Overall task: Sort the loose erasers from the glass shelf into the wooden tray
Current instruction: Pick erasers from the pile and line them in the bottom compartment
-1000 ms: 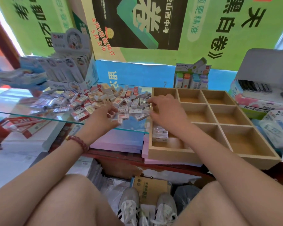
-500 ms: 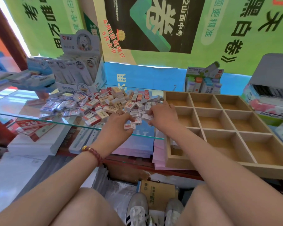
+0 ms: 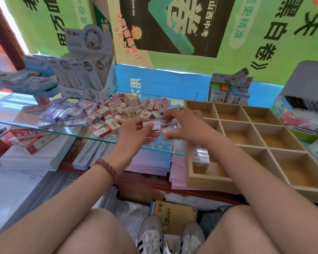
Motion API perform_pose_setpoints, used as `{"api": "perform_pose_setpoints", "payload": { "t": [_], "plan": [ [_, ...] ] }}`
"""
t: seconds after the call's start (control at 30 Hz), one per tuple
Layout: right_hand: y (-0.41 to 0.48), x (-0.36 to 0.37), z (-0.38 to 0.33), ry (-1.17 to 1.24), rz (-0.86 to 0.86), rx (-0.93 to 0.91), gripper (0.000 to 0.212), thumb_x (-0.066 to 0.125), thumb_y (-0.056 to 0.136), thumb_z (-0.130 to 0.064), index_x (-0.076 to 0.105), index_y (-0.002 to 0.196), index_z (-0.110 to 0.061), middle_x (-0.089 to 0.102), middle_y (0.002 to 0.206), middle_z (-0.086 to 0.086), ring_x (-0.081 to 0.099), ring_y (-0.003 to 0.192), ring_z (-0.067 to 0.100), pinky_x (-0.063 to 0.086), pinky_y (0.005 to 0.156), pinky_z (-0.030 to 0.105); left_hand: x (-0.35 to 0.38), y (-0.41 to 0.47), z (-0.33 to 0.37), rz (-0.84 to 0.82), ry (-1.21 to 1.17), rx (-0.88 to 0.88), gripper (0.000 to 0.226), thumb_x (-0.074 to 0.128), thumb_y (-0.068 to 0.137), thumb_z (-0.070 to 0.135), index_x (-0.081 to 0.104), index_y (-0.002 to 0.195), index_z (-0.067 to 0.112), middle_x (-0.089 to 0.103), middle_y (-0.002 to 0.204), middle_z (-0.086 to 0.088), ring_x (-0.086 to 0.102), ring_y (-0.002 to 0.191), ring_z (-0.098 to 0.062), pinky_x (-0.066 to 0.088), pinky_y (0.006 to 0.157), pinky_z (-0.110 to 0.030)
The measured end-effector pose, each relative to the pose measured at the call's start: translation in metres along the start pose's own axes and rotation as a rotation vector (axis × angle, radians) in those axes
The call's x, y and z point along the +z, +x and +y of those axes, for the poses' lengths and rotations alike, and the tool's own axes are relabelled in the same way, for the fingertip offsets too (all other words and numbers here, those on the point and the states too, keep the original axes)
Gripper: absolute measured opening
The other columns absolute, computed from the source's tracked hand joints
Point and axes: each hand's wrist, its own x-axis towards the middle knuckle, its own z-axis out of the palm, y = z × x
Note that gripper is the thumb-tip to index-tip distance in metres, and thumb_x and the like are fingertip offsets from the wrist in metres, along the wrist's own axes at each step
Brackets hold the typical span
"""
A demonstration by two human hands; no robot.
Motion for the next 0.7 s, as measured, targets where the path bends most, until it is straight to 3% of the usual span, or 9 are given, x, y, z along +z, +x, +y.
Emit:
{"api": "perform_pose_setpoints", "payload": {
  "t": [0.07, 0.2, 0.53, 0.7],
  "plan": [
    [-0.001, 0.001, 0.006, -0.228, -0.122, 0.065, 0.046, 0.069, 0.080, -0.046, 0.055, 0.123, -0.037, 0.056, 0.130, -0.009, 0.035, 0.128, 0.016, 0.019, 0.104, 0.042, -0.002, -0.001, 0.002, 0.041, 0.000, -0.001, 0.008, 0.051, 0.096, 0.011, 0.058, 0.101, 0.012, 0.069, 0.083, -0.003, 0.069, 0.068, -0.007, 0.057, 0.061, -0.020],
    [0.002, 0.011, 0.001, -0.362, -0.104, 0.056, 0.029, 0.068, 0.085, -0.033, 0.061, 0.113, -0.033, 0.062, 0.121, -0.006, 0.042, 0.124, 0.018, 0.019, 0.106, 0.044, -0.001, -0.006, 0.006, 0.041, -0.025, -0.005, 0.010, 0.051, 0.096, 0.013, 0.059, 0.103, 0.013, 0.070, 0.085, -0.003, 0.070, 0.071, -0.009, 0.058, 0.067, -0.025],
    [0.009, 0.023, 0.000, -0.459, -0.054, -0.055, 0.020, 0.063, 0.088, -0.019, 0.056, 0.105, -0.029, 0.059, 0.119, -0.003, 0.046, 0.120, 0.022, 0.022, 0.108, 0.046, 0.000, -0.017, 0.012, 0.003, -0.125, -0.037, 0.008, 0.052, 0.095, 0.009, 0.058, 0.094, 0.015, 0.069, 0.088, -0.009, 0.071, 0.069, -0.009, 0.056, 0.063, -0.018],
    [0.008, 0.022, 0.001, -0.443, -0.097, -0.098, 0.026, 0.065, 0.087, -0.020, 0.060, 0.110, -0.031, 0.063, 0.117, -0.007, 0.049, 0.116, 0.017, 0.020, 0.108, 0.042, -0.003, -0.020, 0.012, 0.000, -0.177, -0.045, 0.021, 0.048, 0.093, -0.003, 0.056, 0.111, 0.006, 0.069, 0.093, -0.011, 0.070, 0.077, -0.011, 0.055, 0.067, -0.015]
  ]
}}
